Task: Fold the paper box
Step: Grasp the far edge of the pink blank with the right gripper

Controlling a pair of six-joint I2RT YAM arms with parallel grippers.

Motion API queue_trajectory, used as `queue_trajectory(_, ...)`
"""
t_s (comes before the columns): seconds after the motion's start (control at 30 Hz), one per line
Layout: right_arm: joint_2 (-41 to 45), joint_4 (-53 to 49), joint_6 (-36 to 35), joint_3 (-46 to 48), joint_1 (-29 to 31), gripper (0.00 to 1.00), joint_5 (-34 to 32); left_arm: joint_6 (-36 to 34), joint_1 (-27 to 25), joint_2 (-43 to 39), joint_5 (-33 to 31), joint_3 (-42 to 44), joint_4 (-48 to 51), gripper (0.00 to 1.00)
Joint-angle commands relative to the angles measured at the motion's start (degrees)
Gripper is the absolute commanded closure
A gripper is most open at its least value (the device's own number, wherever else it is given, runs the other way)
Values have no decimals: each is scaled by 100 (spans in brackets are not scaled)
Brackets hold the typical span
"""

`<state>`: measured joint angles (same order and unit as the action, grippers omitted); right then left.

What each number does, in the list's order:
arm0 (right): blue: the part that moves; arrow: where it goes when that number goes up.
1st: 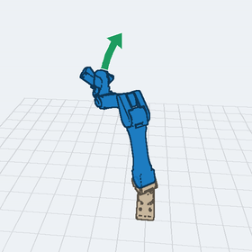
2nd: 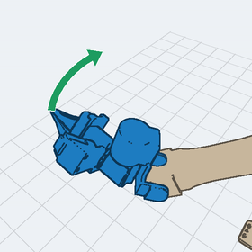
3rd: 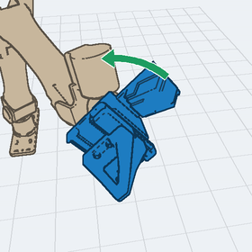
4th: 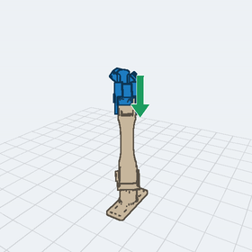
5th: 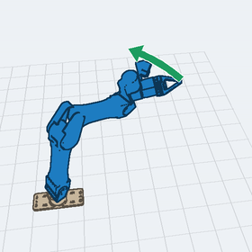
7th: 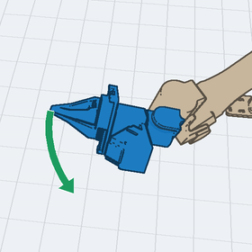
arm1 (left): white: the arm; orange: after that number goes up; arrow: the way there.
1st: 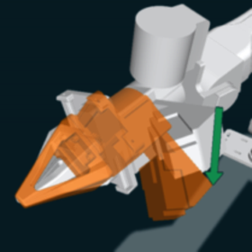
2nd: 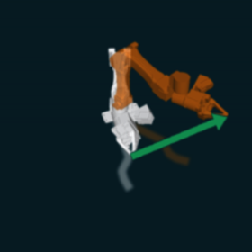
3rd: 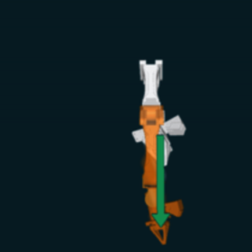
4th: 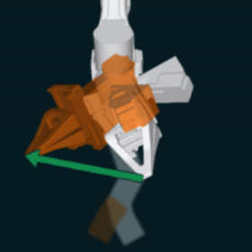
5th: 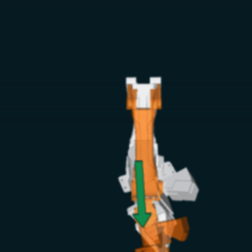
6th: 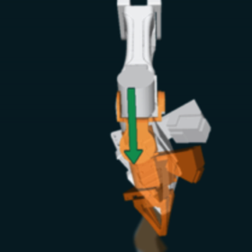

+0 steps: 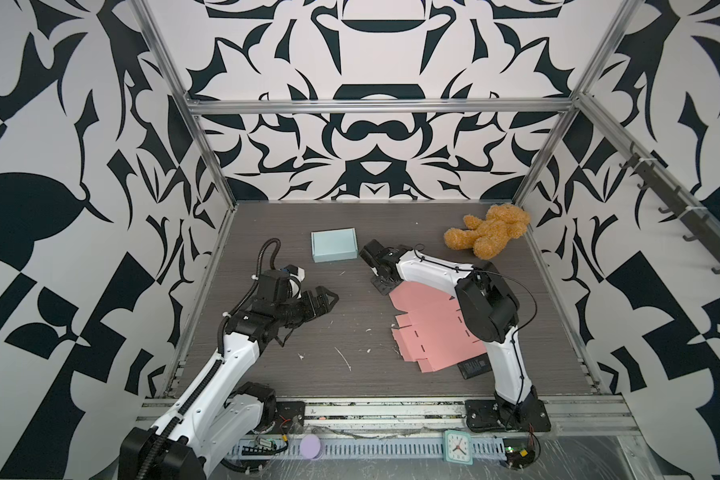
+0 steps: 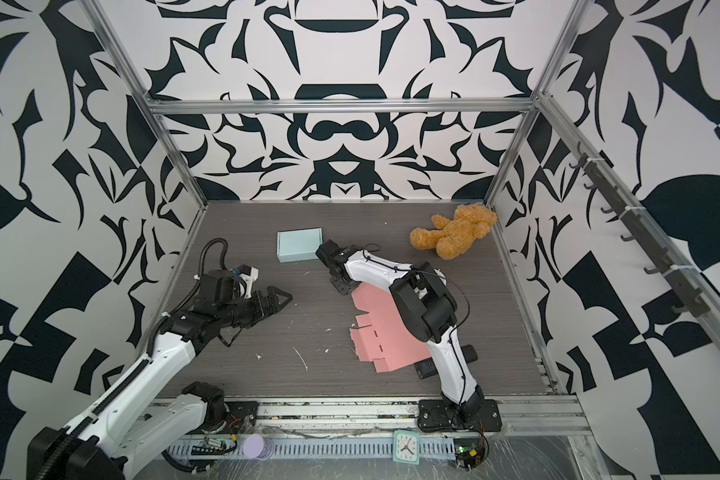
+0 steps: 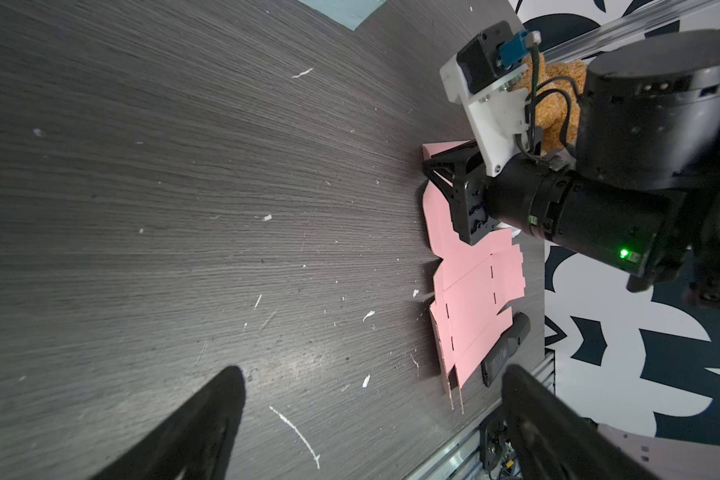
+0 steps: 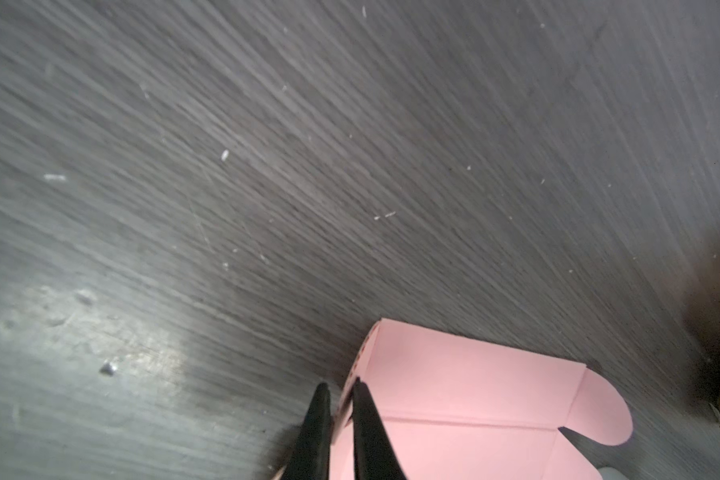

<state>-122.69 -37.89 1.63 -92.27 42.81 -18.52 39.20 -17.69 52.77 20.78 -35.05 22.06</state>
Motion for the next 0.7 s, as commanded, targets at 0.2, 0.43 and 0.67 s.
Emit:
queue_trajectory(0.2, 394, 45, 63, 113, 73, 90, -156, 50, -24, -165, -203, 132, 38, 1)
queue_trajectory(0.43, 561, 99, 192, 163, 212, 94, 21, 61, -24, -221, -269, 114, 103, 1)
queue_trajectory(0.67, 718, 194, 389, 105, 484, 96, 330, 14, -23, -442, -407, 154, 252, 1)
